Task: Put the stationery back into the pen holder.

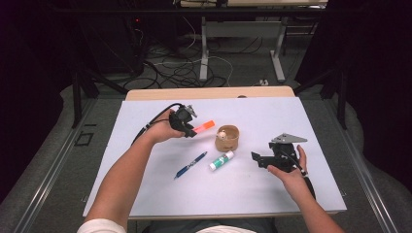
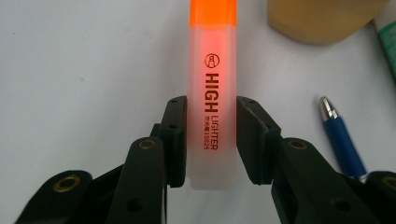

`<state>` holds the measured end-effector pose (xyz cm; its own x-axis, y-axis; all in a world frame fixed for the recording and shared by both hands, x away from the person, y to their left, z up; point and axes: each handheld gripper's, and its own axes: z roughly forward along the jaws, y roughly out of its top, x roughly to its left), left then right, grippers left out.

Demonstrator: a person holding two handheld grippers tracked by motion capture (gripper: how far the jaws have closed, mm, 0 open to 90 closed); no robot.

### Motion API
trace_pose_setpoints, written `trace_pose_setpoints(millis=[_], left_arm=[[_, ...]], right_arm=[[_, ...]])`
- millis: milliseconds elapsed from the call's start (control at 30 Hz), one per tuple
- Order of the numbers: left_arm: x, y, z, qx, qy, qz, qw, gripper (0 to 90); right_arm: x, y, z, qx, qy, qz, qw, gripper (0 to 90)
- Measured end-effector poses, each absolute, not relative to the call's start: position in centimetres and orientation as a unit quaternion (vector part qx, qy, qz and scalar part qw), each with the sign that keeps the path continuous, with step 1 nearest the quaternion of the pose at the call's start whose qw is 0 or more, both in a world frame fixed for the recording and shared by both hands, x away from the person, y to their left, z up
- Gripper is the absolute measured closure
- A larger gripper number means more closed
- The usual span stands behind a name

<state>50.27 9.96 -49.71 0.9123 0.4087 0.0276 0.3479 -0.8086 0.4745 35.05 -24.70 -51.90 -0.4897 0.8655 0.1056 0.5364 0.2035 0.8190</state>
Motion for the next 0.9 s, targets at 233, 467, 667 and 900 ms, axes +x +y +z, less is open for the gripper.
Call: trace_pose_setpoints(millis=[233,467,667,900], left_arm=[[49.8,9.6,-48.3,0.931,0.229,0.068,0.275,65.9],[49.0,9.1,-47.1,0.911,0.262,0.084,0.309,65.9],[48.1,8.8,-46.5,0.883,0.293,0.108,0.351,65.9],[47.0,8.2,-46.0,0.863,0.305,0.122,0.383,65.9]], right_arm=[[35.1,-24.7,-51.7,0.472,0.744,0.431,0.192,16.4],[35.2,-24.6,-51.4,0.471,0.742,0.438,0.189,16.4],[35.4,-24.4,-50.5,0.474,0.733,0.449,0.189,17.5],[36.3,-24.6,-48.8,0.486,0.715,0.472,0.172,25.1]])
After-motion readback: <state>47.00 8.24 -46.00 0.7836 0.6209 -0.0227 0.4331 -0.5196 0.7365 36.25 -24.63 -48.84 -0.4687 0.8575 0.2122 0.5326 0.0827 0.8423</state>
